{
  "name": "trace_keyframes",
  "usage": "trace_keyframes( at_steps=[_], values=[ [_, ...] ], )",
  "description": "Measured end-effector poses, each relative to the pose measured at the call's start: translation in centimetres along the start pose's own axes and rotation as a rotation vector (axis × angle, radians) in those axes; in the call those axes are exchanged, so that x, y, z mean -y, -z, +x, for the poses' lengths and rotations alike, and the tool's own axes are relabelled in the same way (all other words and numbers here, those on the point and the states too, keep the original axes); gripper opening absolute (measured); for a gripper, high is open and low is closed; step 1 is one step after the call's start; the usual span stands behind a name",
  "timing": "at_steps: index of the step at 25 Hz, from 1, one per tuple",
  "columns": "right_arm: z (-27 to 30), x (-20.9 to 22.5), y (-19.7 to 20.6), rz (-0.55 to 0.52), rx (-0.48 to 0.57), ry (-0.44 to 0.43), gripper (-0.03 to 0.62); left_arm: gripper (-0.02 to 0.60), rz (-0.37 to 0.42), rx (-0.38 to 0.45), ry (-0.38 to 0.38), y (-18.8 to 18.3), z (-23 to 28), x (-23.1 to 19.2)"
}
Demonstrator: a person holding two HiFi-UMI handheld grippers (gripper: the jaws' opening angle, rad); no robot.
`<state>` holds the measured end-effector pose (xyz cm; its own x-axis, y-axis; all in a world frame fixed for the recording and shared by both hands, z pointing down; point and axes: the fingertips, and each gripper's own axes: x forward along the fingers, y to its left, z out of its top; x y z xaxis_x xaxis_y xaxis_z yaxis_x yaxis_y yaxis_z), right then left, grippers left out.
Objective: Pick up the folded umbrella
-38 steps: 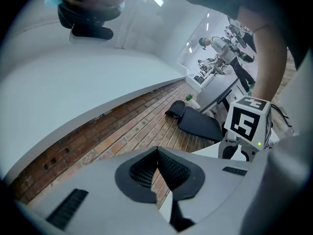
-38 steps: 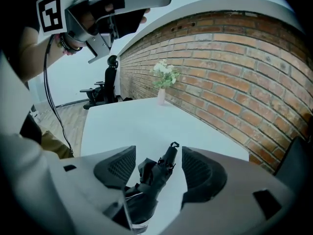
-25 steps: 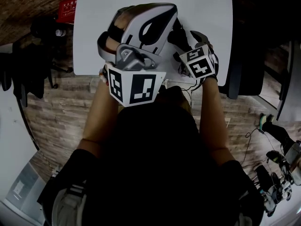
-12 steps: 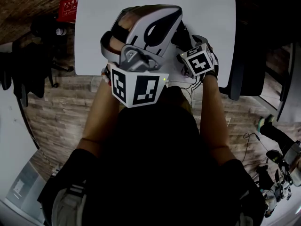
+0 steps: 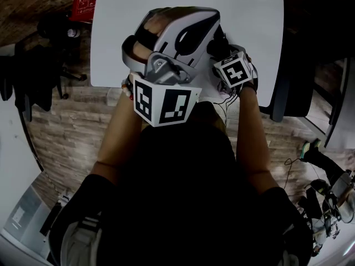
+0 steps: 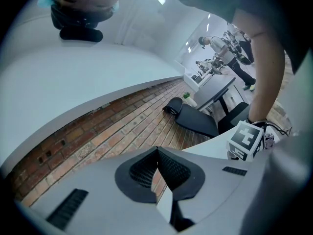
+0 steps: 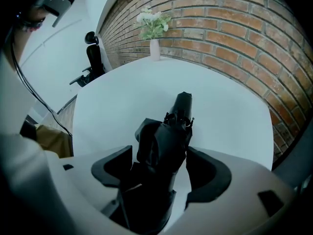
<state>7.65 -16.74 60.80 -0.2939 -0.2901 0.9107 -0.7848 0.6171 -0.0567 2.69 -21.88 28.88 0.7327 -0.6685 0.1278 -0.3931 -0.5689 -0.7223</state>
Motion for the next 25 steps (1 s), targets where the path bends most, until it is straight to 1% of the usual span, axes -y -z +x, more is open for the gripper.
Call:
trace_keyframes(
  at_steps=[5,11,18,25],
  values=[
    [0.7,-0.2,0.2,0.033,-0.009,-0.018,0.325,0.012,-0.001,0.0,0.007,0.3,0.1,0.1],
    [0.9,-0.3,0.1,0.039,-0.025,-0.028,0.327,0.012,-0.002,0.004,0.013,0.3,0.2,0.1],
    [1.0,-0.2,0.1,0.064,-0.04,-0.02,0.327,0.012,-0.005,0.008,0.032,0.4,0.0,0.5],
    [1.2,0.0,0.3,0.06,-0.049,-0.002,0.327,0.012,-0.004,-0.001,0.035,0.6,-0.2,0.7]
  ],
)
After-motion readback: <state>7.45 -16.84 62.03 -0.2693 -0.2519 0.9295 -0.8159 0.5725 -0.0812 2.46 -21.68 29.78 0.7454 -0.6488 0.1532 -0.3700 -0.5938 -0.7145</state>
